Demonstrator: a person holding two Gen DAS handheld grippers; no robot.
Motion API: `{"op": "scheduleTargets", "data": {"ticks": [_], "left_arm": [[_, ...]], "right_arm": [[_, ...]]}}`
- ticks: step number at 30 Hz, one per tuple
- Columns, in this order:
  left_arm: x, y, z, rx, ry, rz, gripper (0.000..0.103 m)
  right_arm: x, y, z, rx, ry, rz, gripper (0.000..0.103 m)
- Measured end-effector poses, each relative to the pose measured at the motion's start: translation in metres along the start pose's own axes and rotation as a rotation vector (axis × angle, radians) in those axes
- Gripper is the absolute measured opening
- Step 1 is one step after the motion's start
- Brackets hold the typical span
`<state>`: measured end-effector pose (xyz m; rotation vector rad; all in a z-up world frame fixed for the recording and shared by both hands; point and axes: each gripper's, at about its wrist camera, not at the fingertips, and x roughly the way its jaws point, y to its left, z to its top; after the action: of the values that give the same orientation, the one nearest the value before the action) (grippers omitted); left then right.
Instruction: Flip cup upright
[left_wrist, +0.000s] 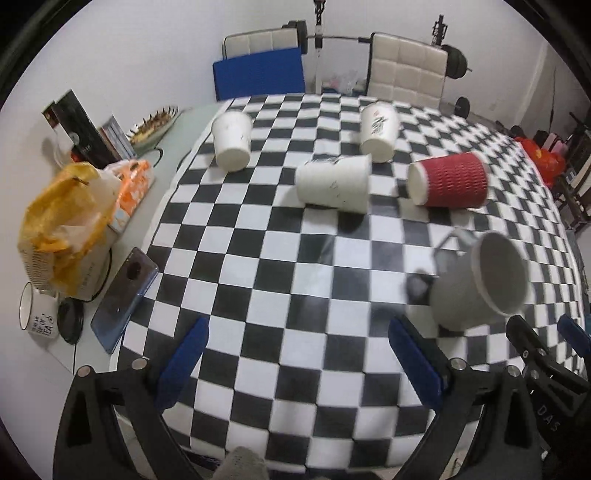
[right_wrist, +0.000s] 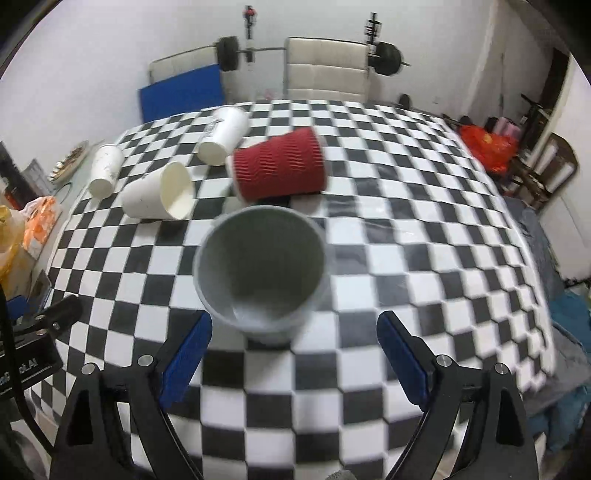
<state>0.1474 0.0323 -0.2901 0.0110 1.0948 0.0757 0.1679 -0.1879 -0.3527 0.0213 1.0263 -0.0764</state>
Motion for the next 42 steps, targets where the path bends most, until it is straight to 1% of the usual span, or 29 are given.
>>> {"op": "scheduleTargets", "data": {"ticks": [1,4,8,10,17,18,21,25,27,31,38,42], "left_arm": [[-0.010,-0.005,-0.002,0.006,-0.008,-0.001,0.100],[-0.033,-0.015,-0.006,0.019,-0.028,-0.007,0.100],[-0.074,-0.028,-0.014,0.026,-0.065,-0.013,0.100],[-0.093,-0.032,-0.017,0.025,-0.083,-0.022,0.100],[-0.174,-0.040,-0.031,0.033,-0.156,-0.041,0.100],[-0.186,-0.040,-0.033,0.034,-0.167,-0.044,0.100],[-0.218,-0.040,-0.041,0.028,-0.194,-0.051,0.100],[-0.256,-0.039,-0.052,0.009,-0.229,-0.039,0.100],[-0.270,-0.038,-0.055,-0.008,-0.235,-0.037,0.100],[-0.291,-0.036,-0.061,-0.021,-0.247,-0.021,0.100],[-0.317,-0.033,-0.067,-0.036,-0.282,-0.007,0.100],[-0.326,-0.033,-0.069,-0.040,-0.294,-0.002,0.100]], "right_arm": [[-0.011,-0.005,-0.001,0.009,0.004,-0.018,0.092],[-0.040,-0.020,-0.003,0.028,0.008,-0.032,0.092],[-0.083,-0.043,-0.007,0.044,0.018,-0.028,0.092],[-0.104,-0.050,-0.008,0.038,0.012,-0.040,0.092],[-0.195,-0.073,-0.015,0.029,-0.046,-0.028,0.092],[-0.213,-0.077,-0.017,0.028,-0.062,-0.021,0.092],[-0.249,-0.083,-0.021,0.024,-0.099,-0.021,0.092],[-0.296,-0.090,-0.026,0.014,-0.144,-0.011,0.092],[-0.314,-0.090,-0.028,0.003,-0.161,-0.015,0.093],[-0.350,-0.090,-0.032,-0.015,-0.192,0.009,0.093],[-0.390,-0.090,-0.035,-0.033,-0.241,0.025,0.093],[-0.403,-0.089,-0.035,-0.044,-0.256,0.033,0.094]]}}
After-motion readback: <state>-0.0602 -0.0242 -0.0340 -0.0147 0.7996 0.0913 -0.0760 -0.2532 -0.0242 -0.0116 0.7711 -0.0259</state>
